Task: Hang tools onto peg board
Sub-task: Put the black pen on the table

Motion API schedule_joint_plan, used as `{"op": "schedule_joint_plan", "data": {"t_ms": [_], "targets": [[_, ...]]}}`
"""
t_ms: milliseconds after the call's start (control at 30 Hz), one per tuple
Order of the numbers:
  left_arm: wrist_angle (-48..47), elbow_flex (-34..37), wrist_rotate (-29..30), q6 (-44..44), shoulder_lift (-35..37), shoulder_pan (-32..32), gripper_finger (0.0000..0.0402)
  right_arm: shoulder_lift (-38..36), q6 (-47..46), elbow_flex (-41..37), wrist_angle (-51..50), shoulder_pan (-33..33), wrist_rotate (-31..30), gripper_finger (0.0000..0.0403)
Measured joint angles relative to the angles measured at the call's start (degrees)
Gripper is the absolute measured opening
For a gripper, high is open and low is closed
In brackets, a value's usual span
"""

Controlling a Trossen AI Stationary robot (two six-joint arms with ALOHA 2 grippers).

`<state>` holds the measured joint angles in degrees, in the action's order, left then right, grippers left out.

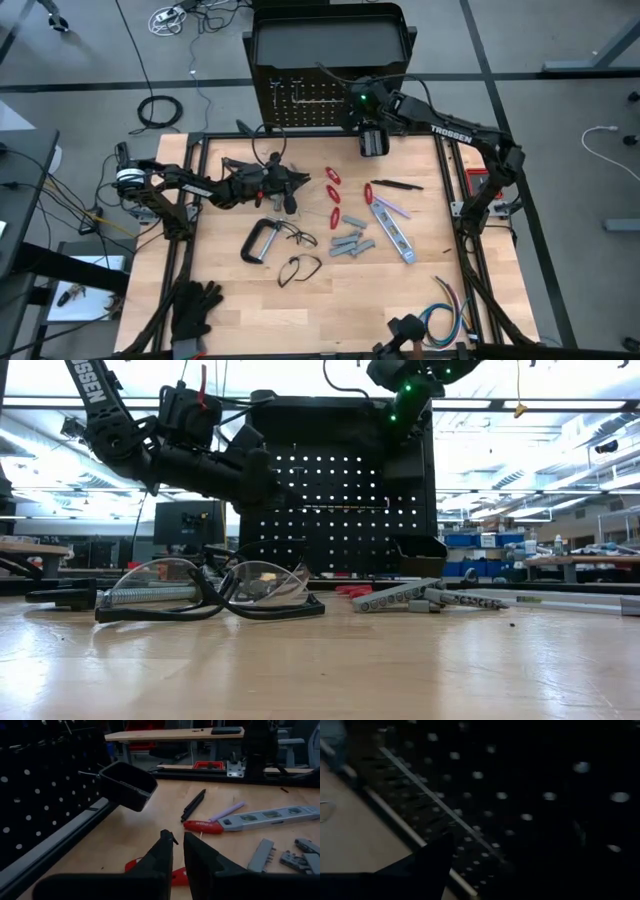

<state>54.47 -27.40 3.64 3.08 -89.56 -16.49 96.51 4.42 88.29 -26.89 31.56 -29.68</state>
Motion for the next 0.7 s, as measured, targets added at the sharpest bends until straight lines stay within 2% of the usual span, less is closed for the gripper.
{"op": "schedule_joint_plan", "data": {"t_ms": [67,267,700], "targets": [[-0.27,0.0,0.03,0.07,0.0,0.0,0.0046,0.0,0.42,0.0,-0.32,-0.71,1.04,0.0306],[-1.17,0.0,0.03,0.1,0.0,0.0,0.0046,0.0,2.4,-0.04,-0.61,-2.22,-1.89,0.0294],[-1.72,-0.02,0.39,0.61,0.0,0.0,0.0046,-0.39,2.98,-0.04,-2.19,-3.61,-3.47,0.0284]]}}
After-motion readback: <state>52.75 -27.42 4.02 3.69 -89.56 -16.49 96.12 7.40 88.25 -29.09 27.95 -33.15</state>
